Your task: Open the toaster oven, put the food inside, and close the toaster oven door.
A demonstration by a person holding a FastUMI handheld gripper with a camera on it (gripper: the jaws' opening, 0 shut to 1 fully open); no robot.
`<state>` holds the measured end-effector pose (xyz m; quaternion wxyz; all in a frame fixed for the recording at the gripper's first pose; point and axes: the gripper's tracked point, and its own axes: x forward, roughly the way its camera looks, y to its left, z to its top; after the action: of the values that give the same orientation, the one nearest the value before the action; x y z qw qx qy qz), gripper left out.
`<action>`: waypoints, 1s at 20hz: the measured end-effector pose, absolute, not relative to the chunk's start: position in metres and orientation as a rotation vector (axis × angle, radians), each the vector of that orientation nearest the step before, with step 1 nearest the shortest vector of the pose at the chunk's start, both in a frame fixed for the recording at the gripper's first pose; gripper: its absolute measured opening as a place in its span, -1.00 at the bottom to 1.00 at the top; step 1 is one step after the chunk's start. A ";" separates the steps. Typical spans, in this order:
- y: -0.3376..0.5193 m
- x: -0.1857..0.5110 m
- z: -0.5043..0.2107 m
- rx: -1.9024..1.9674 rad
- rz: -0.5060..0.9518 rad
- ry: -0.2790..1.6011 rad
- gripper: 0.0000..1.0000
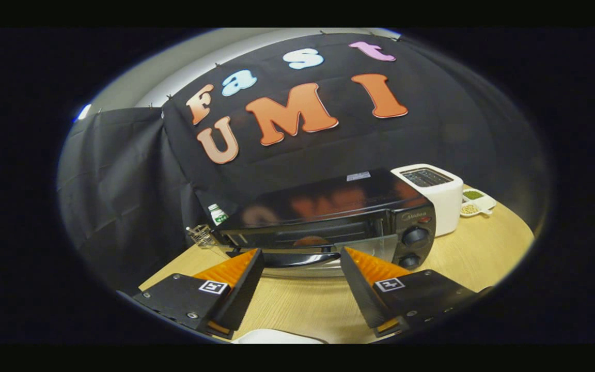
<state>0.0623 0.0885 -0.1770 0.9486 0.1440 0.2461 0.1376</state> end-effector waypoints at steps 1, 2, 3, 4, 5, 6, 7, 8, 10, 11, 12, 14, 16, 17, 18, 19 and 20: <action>0.087 0.068 -0.181 0.266 0.262 0.497 0.75; 0.083 0.072 -0.186 0.233 0.245 0.499 0.75; 0.082 0.075 -0.191 0.209 0.233 0.502 0.73; 0.083 0.076 -0.192 0.201 0.230 0.505 0.70; 0.087 0.078 -0.187 0.216 0.238 0.493 0.69; 0.089 0.080 -0.182 0.231 0.241 0.477 0.69; 0.089 0.084 -0.174 0.240 0.238 0.450 0.67; 0.087 0.086 -0.173 0.240 0.231 0.441 0.66; 0.086 0.082 -0.167 0.244 0.228 0.430 0.66; 0.086 0.079 -0.161 0.244 0.232 0.417 0.67; 0.084 0.074 -0.157 0.239 0.231 0.409 0.67; 0.084 0.060 -0.141 0.227 0.245 0.372 0.66; 0.086 0.044 -0.122 0.217 0.265 0.320 0.69; 0.086 0.035 -0.113 0.206 0.273 0.298 0.76; 0.086 0.027 -0.106 0.190 0.279 0.277 0.79; 0.085 0.021 -0.098 0.170 0.281 0.255 0.84; 0.084 0.014 -0.091 0.146 0.280 0.233 0.87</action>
<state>0.0145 0.0845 -0.0910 0.9808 0.0726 0.1156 0.1391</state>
